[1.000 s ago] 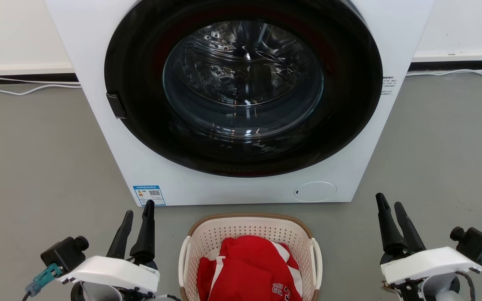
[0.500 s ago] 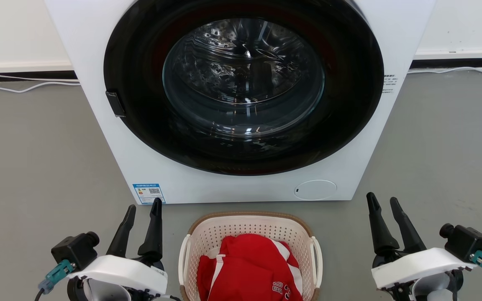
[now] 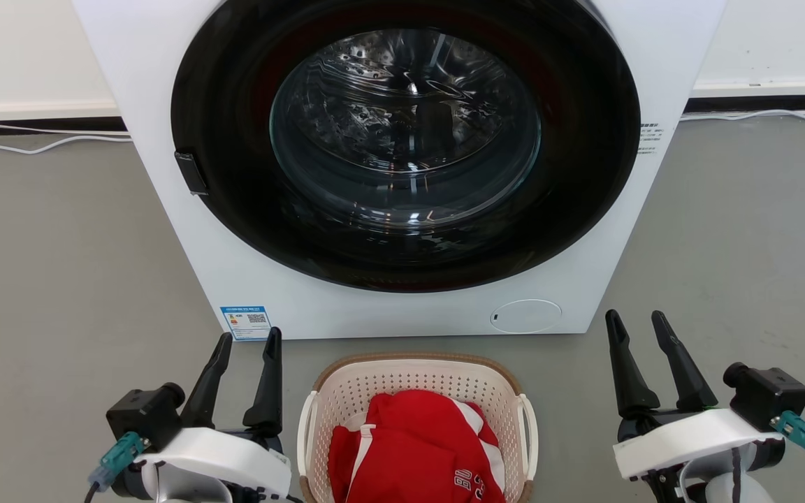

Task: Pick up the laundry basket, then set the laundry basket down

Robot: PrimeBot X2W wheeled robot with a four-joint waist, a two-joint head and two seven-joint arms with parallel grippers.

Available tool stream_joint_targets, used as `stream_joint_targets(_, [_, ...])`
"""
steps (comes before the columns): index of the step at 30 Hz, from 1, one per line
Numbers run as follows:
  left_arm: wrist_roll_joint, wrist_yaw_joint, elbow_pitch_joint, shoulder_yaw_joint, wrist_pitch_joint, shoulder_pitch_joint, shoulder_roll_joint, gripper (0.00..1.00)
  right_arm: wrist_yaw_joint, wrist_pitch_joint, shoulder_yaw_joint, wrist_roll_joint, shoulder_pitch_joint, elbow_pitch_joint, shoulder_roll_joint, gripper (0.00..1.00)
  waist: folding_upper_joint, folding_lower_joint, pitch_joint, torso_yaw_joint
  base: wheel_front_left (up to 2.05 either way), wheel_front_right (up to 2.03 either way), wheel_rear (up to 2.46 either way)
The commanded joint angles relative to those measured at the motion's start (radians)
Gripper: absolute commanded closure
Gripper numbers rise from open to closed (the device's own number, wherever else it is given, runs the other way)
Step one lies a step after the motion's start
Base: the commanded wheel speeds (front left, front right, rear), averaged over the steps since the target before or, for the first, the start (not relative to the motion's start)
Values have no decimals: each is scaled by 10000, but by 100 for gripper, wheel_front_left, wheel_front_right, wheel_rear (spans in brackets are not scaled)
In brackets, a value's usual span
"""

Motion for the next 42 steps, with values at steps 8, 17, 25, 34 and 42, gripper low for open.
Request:
stream_joint_targets(8, [1148, 120, -407, 62, -398, -494, 107, 0, 66, -401, 218, -1266, -438, -241, -9, 0, 0, 0, 8, -10, 0, 0, 0])
stream_joint_targets(17, [2033, 182, -508, -50, -633, -497, 119, 0, 71, -636, 340, -2140, -454, -307, 11, 0, 0, 0, -12, -28, 0, 0, 0])
stream_joint_targets(25, [2449, 224, -516, -105, -749, -514, 125, 0, 73, -753, 396, -2560, -484, -311, 26, 0, 0, 0, 7, -46, 0, 0, 0])
stream_joint_targets(34, [2420, 235, -461, -111, -749, -526, 125, 0, 73, -753, 347, -2506, -461, -257, 54, 0, 0, 0, 11, -54, 0, 0, 0])
stream_joint_targets(42, [2370, 243, -413, -90, -749, -516, 125, 0, 73, -753, 304, -2421, -479, -216, 68, 0, 0, 0, -7, -94, 0, 0, 0])
